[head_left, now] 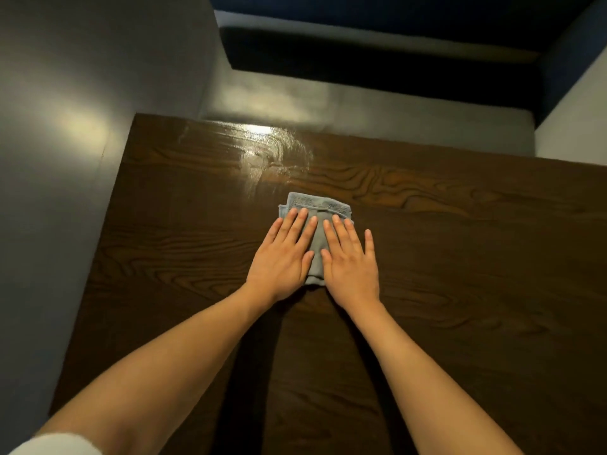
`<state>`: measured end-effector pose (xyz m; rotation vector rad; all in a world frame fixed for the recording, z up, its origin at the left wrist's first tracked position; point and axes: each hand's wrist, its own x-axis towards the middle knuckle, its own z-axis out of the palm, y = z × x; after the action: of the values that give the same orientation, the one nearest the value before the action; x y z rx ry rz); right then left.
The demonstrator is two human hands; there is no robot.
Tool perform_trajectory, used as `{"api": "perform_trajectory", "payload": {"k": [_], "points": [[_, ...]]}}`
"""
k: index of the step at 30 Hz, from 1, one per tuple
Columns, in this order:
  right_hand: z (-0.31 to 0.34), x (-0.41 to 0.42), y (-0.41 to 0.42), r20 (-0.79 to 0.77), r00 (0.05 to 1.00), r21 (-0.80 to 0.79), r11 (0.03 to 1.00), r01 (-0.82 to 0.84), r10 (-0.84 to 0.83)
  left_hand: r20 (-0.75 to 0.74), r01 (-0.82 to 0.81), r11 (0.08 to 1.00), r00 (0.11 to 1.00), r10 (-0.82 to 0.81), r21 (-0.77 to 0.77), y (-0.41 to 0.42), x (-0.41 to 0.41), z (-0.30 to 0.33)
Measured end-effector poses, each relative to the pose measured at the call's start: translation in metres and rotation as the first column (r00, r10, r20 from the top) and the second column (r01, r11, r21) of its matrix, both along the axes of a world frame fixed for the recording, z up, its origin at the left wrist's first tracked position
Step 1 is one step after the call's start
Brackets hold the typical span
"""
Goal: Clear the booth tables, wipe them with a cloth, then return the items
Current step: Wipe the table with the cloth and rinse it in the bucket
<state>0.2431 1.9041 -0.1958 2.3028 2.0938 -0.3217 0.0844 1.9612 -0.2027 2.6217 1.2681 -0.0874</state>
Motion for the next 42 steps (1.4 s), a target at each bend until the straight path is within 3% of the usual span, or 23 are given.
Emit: {"api": "perform_trajectory", "payload": {"k": [9, 16, 28, 42], "points": [[-0.005, 0.047, 0.125, 0.058, 0.998, 0.012, 1.000, -0.010, 0.010, 0.037, -0.042, 0.999, 0.998, 0.041, 0.030, 0.123, 0.053, -0.006], [-0.005, 0.090, 0.162, 0.081, 0.997, 0.016, 1.000, 0.003, -0.004, 0.042, -0.061, 0.997, 0.997, 0.059, 0.051, 0.160, 0.098, -0.006], [-0.004, 0.130, 0.120, 0.058, 0.996, 0.002, 0.998, 0.068, -0.068, 0.039, -0.049, 0.999, 0.998, 0.048, 0.022, 0.122, 0.147, -0.005], [-0.001, 0.110, 0.007, 0.010, 0.999, -0.047, 0.998, -0.033, 0.034, 0.033, -0.070, 0.997, 0.997, 0.071, -0.008, 0.003, 0.110, -0.003]]}}
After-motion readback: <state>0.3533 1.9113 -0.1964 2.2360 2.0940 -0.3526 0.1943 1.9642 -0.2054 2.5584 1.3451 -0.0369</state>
